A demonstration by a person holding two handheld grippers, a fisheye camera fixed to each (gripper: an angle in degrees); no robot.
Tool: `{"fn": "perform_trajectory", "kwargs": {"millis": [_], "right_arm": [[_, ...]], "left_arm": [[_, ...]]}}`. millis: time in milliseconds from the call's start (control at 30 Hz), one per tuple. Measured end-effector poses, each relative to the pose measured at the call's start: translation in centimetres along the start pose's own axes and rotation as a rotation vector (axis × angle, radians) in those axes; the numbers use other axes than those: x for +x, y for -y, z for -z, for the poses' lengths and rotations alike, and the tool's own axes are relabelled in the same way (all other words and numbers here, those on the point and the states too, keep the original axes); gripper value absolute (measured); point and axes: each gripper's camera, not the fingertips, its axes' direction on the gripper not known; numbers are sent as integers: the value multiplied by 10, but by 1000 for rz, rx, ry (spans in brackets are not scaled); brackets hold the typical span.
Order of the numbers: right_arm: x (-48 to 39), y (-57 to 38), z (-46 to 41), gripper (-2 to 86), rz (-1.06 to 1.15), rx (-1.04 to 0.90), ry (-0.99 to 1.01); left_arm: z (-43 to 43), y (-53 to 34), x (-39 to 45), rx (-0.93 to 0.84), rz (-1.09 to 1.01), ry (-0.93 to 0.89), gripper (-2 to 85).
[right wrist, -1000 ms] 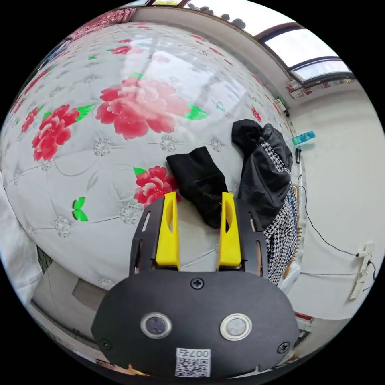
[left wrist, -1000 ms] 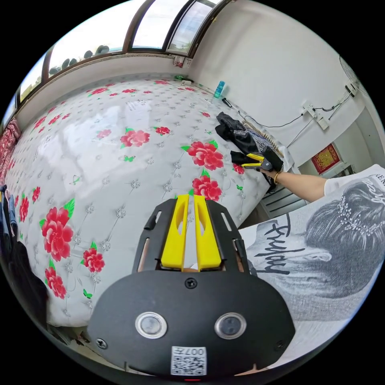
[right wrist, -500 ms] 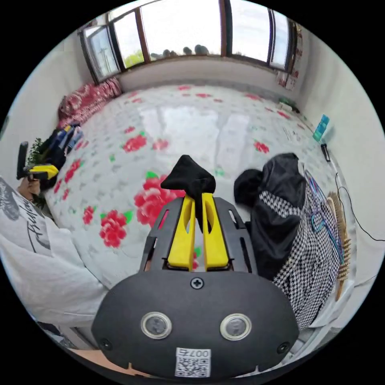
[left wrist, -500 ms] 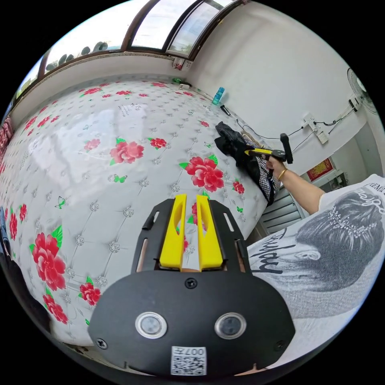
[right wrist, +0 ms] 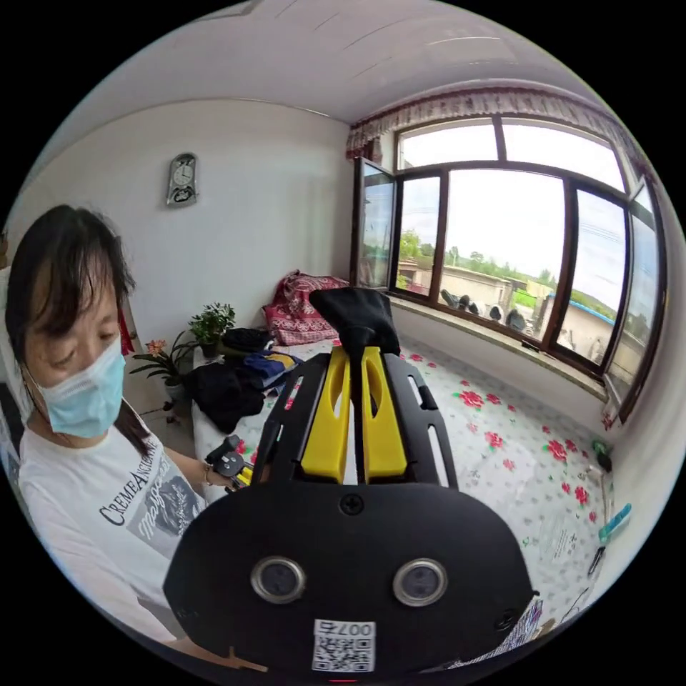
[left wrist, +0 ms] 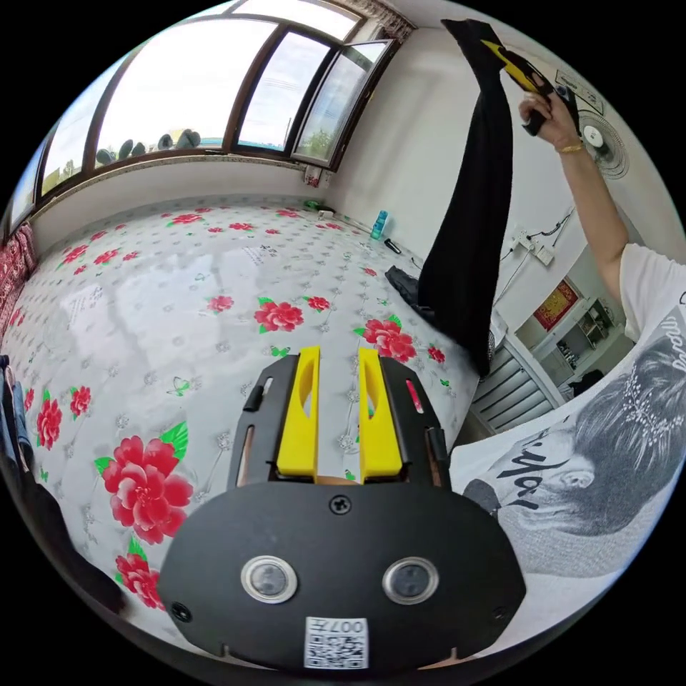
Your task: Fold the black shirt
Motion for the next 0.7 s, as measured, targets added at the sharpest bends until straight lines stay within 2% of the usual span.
{"fn": "perform_trajectory", "kwargs": {"millis": [167, 367, 533, 600, 700], "right_arm": [[-91, 110, -61, 2, 114, 77, 211], [-146, 157, -168, 9, 136, 107, 213], [-121, 89, -281, 22, -1, -134, 164], [-99, 24, -329, 31, -71, -284, 167], [-72, -73, -345, 42, -176, -334, 256]], "left_arm": [[55, -12, -27, 88, -6, -48, 116], [104, -37, -55, 161, -13, 32, 130], [98, -73, -112, 73, 197, 135, 123], [95, -92, -131, 46, 267, 131, 130], [89, -111, -139, -33, 329, 170, 132]]}}
